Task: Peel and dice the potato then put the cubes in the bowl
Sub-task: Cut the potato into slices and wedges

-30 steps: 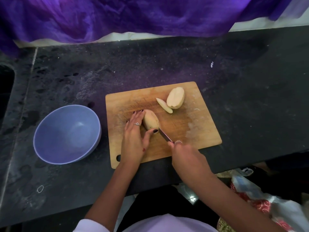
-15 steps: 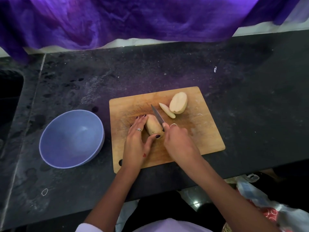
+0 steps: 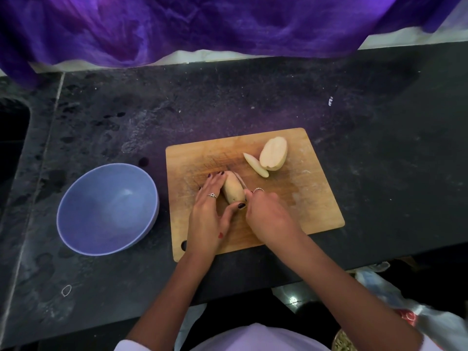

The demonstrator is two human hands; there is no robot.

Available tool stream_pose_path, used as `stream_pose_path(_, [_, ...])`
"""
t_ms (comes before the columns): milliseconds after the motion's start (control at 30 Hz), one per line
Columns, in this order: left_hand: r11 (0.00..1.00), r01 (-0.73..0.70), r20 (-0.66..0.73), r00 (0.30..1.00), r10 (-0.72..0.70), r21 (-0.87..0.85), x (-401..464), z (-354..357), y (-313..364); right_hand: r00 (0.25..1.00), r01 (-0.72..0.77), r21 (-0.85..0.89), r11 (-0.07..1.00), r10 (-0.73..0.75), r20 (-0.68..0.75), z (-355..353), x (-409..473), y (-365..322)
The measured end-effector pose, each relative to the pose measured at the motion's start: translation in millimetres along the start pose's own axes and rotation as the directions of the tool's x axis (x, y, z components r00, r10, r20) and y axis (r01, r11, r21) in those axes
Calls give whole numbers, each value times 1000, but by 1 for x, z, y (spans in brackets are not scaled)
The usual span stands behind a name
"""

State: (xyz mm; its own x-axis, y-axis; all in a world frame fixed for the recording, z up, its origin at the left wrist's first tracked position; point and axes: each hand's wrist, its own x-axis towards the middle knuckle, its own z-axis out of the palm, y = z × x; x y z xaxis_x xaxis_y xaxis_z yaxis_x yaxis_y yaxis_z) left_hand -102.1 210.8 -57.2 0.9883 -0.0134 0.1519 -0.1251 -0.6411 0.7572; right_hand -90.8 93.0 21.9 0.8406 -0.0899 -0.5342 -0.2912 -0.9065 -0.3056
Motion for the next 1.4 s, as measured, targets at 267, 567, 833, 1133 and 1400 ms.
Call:
stream_pose_path(267, [1000,-11,-8,1000,11,-13,-1,2,-2,996,86,-158,984,-84,21,-5,-2,-7])
stream_pose_path(567, [999,-20,-6,1000,20,36,-1,4,-1,996,56,-189,980,-44,72,0,-17,8])
stream_pose_path(833, [1000,11,6,1000,-11,29,-1,5,-2,995,78,-270,960,-94,-47,35,-62,53])
stream_pose_path(1133, [999,-12,21,1000,11,44,-3,0,0,956,85,-399,913,-188,-226,29,-33,66])
stream_pose_path(1400, [998,-10,35,999,7,64,-4,0,-2,981,45,99,994,-26,-193,6,-28,65])
